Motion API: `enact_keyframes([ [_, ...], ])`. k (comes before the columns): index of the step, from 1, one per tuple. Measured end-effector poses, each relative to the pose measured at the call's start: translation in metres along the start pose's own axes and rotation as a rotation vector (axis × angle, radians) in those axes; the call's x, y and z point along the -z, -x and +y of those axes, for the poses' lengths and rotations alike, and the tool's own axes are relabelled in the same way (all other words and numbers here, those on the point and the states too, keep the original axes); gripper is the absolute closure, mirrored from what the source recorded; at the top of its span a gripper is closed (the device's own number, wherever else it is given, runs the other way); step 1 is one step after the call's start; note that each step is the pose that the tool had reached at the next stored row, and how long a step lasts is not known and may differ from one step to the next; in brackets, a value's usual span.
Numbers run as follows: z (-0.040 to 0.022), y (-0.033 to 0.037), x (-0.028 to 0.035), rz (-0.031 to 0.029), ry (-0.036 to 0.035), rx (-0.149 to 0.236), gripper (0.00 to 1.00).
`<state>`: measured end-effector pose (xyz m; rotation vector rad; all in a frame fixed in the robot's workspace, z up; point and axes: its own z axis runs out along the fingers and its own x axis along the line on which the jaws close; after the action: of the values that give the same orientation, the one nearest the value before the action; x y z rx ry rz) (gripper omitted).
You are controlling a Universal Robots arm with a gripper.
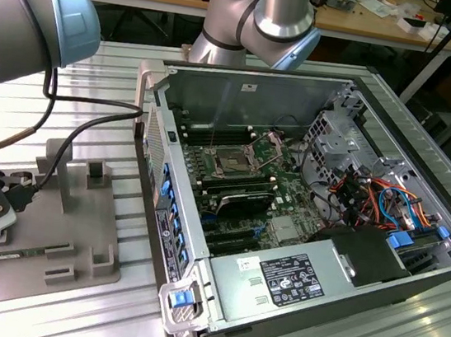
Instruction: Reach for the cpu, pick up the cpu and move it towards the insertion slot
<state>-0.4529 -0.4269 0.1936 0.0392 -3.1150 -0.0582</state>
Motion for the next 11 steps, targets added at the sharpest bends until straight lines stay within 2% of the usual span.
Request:
enact_keyframes([
  [11,0.0001,-0.0001,0.0033,0.0002,-0.0001,0.0,0.45],
])
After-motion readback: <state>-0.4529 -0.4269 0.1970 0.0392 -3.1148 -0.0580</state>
